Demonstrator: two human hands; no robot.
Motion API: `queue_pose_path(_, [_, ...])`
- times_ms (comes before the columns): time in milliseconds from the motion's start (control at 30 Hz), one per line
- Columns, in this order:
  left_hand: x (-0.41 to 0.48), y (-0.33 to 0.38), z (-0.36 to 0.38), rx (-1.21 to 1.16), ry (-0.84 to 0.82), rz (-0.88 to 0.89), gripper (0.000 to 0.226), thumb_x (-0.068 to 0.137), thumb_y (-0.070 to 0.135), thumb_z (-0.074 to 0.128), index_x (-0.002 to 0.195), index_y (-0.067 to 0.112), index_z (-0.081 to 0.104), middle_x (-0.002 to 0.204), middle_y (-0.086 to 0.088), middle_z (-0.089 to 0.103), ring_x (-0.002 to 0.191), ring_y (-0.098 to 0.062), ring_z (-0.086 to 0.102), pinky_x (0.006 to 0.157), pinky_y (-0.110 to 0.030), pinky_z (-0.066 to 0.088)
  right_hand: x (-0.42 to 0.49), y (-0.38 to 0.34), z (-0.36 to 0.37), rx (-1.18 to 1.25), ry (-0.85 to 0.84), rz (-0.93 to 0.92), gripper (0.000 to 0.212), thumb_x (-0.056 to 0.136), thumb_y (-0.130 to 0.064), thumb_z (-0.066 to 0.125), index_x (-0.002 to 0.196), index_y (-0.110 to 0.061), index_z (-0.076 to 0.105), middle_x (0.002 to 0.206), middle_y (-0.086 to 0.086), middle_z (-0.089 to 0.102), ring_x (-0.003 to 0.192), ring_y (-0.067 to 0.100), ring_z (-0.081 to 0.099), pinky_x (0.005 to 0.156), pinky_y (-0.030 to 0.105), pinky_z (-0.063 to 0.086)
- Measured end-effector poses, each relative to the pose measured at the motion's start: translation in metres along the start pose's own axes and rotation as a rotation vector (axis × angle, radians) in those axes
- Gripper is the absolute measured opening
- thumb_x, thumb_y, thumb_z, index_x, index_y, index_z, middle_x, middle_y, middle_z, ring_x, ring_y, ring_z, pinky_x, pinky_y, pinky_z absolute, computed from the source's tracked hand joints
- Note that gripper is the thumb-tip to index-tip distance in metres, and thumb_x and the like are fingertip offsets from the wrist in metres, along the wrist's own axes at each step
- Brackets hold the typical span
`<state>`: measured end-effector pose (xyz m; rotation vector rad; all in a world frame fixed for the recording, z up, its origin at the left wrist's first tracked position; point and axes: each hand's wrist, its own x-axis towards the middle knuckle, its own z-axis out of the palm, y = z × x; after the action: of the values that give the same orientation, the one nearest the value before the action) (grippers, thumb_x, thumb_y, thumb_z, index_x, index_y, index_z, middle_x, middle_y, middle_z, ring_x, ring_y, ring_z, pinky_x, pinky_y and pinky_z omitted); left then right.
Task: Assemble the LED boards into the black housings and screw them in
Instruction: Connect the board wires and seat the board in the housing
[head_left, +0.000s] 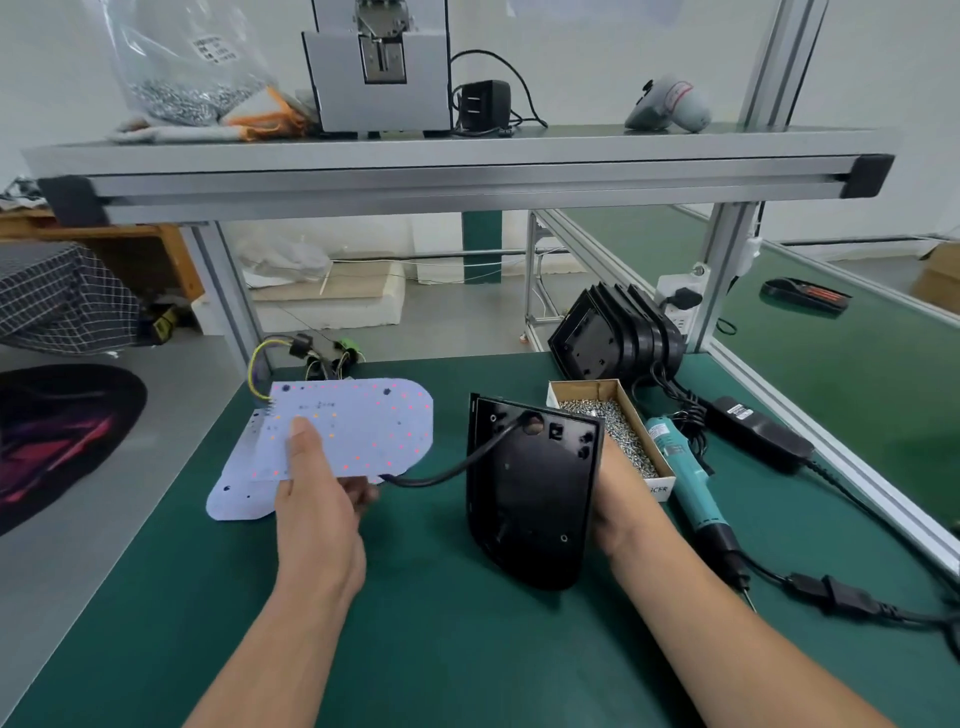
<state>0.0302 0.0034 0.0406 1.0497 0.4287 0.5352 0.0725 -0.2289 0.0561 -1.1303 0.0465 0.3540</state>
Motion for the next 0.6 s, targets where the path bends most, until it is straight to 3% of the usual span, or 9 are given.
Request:
queue_pose_path(67, [0.003, 0.007, -0.002, -0.142, -0.007, -0.09, 0.038, 0.103, 0.061, 0.051, 0.096, 0.027, 0.066, 0.066, 0.006, 0.049, 0.053, -0.014, 0.045, 0.051, -0.028, 0.045, 0.0, -0.001, 0.001, 0.012, 0.032, 0.005, 0.029, 0.077, -0.027, 0.072, 0.103, -0.013, 0.07, 0.095, 0.016, 0.069, 0.083, 0.03, 0.064, 0.072, 0.035, 0.053])
queue_pose_path(133, [0.005, 0.013, -0.002, -0.271, -0.065, -0.174, 0.04, 0.105, 0.061, 0.05, 0.085, 0.027, 0.057, 0.066, 0.005, 0.03, 0.053, -0.015, 0.032, 0.046, -0.025, 0.037, 0.0, -0.002, 0.003, 0.048, 0.044, -0.039, 0.02, 0.084, -0.025, 0.072, 0.101, -0.014, 0.071, 0.093, 0.012, 0.071, 0.076, 0.026, 0.068, 0.069, 0.033, 0.055])
queue_pose_path(200, [0.003, 0.014, -0.002, -0.371, -0.164, -0.248, 0.045, 0.105, 0.061, 0.05, 0.077, 0.025, 0.05, 0.069, 0.005, 0.023, 0.054, -0.015, 0.026, 0.045, -0.023, 0.033, 0.002, -0.004, 0.003, 0.106, 0.091, -0.085, 0.016, 0.097, -0.025, 0.067, 0.108, -0.015, 0.073, 0.097, 0.009, 0.077, 0.08, 0.023, 0.073, 0.072, 0.032, 0.06])
queue_pose_path(267, [-0.003, 0.012, 0.0, -0.391, -0.287, -0.291, 0.047, 0.103, 0.062, 0.055, 0.074, 0.025, 0.056, 0.068, 0.008, 0.03, 0.053, -0.012, 0.026, 0.044, -0.021, 0.031, 0.004, -0.004, 0.001, 0.135, 0.152, -0.113, 0.018, 0.102, -0.023, 0.061, 0.112, -0.015, 0.075, 0.102, 0.008, 0.077, 0.086, 0.023, 0.072, 0.078, 0.035, 0.056])
queue_pose_path(367, [-0.015, 0.008, 0.005, -0.22, -0.517, -0.269, 0.044, 0.081, 0.071, 0.076, 0.092, 0.028, 0.082, 0.079, 0.009, 0.064, 0.054, -0.008, 0.048, 0.045, -0.021, 0.042, 0.005, -0.002, -0.004, 0.066, 0.183, -0.104, 0.01, 0.101, -0.02, 0.055, 0.098, -0.021, 0.064, 0.082, 0.01, 0.058, 0.072, 0.024, 0.051, 0.066, 0.032, 0.038])
queue_pose_path(433, [-0.022, 0.004, 0.005, -0.082, -0.688, -0.29, 0.072, 0.058, 0.07, 0.095, 0.113, 0.025, 0.083, 0.111, 0.002, 0.079, 0.086, -0.016, 0.077, 0.063, -0.03, 0.061, 0.005, -0.001, -0.006, 0.061, 0.177, -0.092, 0.026, 0.099, -0.015, 0.047, 0.075, -0.023, 0.049, 0.066, 0.002, 0.036, 0.056, 0.018, 0.029, 0.058, 0.03, 0.023])
queue_pose_path(467, [-0.025, 0.0, 0.004, -0.029, -0.752, -0.303, 0.081, 0.054, 0.065, 0.099, 0.121, 0.023, 0.08, 0.124, -0.003, 0.077, 0.104, -0.022, 0.078, 0.074, -0.034, 0.064, 0.004, -0.001, -0.008, 0.067, 0.162, -0.092, 0.035, 0.098, -0.013, 0.044, 0.065, -0.025, 0.041, 0.059, -0.002, 0.03, 0.051, 0.014, 0.022, 0.055, 0.029, 0.018])
queue_pose_path(500, [-0.027, -0.003, 0.003, 0.026, -0.806, -0.293, 0.081, 0.054, 0.062, 0.101, 0.121, 0.021, 0.079, 0.124, -0.007, 0.077, 0.106, -0.025, 0.077, 0.076, -0.037, 0.064, 0.004, -0.001, -0.008, 0.078, 0.132, -0.098, 0.04, 0.097, -0.011, 0.041, 0.061, -0.027, 0.035, 0.055, -0.004, 0.027, 0.047, 0.011, 0.019, 0.052, 0.027, 0.015])
queue_pose_path(600, [-0.03, -0.005, 0.003, 0.256, -0.88, -0.1, 0.059, 0.067, 0.065, 0.094, 0.099, 0.019, 0.079, 0.087, -0.006, 0.071, 0.068, -0.019, 0.058, 0.058, -0.03, 0.045, 0.003, 0.0, -0.008, 0.06, 0.052, -0.099, 0.04, 0.096, -0.006, 0.036, 0.062, -0.027, 0.032, 0.054, -0.006, 0.024, 0.046, 0.008, 0.016, 0.044, 0.021, 0.012])
